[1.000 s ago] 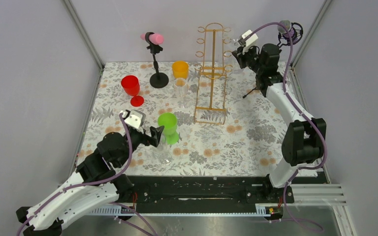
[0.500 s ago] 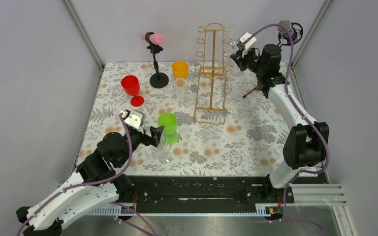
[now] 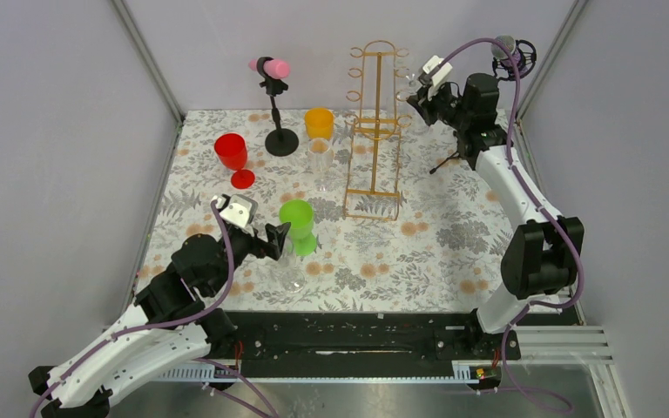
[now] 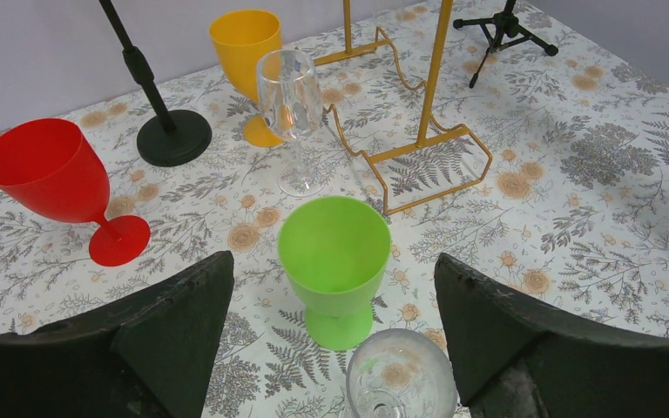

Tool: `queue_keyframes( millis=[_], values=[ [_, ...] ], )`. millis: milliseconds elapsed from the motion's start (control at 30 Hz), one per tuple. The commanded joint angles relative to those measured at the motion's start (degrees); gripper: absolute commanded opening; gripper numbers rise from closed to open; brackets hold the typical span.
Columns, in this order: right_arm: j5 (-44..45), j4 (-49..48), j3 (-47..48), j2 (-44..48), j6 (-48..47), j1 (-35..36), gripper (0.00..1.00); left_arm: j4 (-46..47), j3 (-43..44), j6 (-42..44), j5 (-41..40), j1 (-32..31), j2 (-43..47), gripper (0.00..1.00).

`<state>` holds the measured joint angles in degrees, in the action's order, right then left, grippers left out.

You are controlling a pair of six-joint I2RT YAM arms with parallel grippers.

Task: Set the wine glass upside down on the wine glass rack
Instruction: Turn the wine glass upside down at the wine rack.

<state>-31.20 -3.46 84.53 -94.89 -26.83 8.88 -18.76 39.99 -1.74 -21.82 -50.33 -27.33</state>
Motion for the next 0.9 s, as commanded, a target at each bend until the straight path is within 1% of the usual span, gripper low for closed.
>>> queue_keyframes(
  millis=[0,267,533,600,867],
  values=[
    [-1.67,-0.71,4.86,-0.36,-1.12,-0.26,0.00,2.86,0.05,0.56,-0.40,0.25,0.63,0.86],
    [-1.31,2.94,7.39,-2.22,-2.70,-0.22,0.00,2.82,-0.06,0.56,-0.50,0.28,0.65,0.86],
    [-2.03,3.14,7.45,-2.54,-3.56,-0.13,0.00,2.77,-0.08,0.59,-0.48,0.29,0.77,0.86],
    [-2.08,5.03,7.76,-2.66,-3.73,-0.18,0.00,2.77,-0.07,0.60,-0.46,0.31,0.71,0.86],
    [-2.03,6.46,10.02,-3.75,-3.51,-0.18,0.00,2.68,-0.08,0.60,-0.52,0.23,0.82,0.86]
  ],
)
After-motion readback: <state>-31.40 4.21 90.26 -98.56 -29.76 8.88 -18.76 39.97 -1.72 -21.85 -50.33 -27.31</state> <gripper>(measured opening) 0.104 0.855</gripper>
